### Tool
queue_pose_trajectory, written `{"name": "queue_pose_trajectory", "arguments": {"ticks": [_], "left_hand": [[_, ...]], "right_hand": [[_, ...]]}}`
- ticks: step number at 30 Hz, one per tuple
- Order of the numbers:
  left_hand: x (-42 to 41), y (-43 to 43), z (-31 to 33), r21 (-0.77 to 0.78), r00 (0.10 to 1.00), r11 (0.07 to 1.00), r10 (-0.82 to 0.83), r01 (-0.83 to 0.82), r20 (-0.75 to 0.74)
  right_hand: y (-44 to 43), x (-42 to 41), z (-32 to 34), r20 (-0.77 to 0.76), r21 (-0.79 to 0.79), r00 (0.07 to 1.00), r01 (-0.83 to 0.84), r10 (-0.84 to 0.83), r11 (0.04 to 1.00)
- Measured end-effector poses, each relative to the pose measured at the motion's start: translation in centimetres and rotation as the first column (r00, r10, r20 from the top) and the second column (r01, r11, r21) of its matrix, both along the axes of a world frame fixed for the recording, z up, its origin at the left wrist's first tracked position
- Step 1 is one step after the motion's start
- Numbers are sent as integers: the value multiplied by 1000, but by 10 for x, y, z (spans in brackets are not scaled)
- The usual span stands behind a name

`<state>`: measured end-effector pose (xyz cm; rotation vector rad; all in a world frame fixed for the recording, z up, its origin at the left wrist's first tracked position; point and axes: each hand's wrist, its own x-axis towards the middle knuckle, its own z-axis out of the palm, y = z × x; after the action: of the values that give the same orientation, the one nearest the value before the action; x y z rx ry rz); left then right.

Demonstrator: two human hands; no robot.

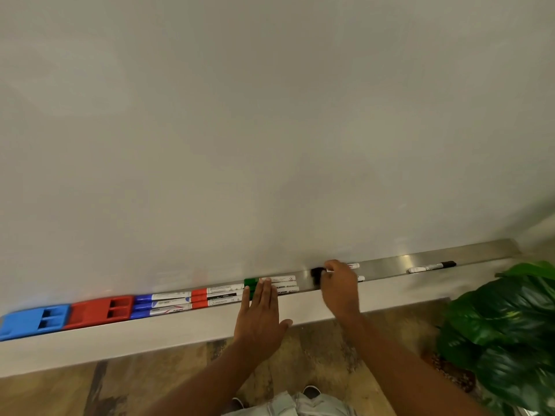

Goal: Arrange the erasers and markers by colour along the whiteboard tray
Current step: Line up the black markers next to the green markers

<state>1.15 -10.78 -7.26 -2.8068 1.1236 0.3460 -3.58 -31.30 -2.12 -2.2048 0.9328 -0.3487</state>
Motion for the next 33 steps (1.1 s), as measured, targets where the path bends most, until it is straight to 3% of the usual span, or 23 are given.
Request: {"name": "queue_pose_trajectory", "arguments": {"ticks": [2,5,8,22,29,33], "left_hand": [[-1,1,1,-2,1000,1000,-3,3,-1],[-2,1,1,-1,1000,1000,-18,18,-10],[-3,1,1,4,1000,1000,-23,23,-19],[0,2,-4,14,999,1000,-26,26,-26],[-1,2,-3,8,999,1000,-24,24,-36],[1,2,-3,4,999,1000,-25,25,-45]], "right_hand": [[-23,-11,-2,-60,-124,998,-23,15,992],[-46,-23,-5,-371,-372,918,-288,143,883],[-56,-28,-9,-472,-412,851,-444,231,795],[-41,-10,-14,-499,-371,769,-606,399,704],[-47,-8,-13,-459,-290,791,-564,405,773],[-55,-16,-13,-317,-312,923,-320,220,894]]}}
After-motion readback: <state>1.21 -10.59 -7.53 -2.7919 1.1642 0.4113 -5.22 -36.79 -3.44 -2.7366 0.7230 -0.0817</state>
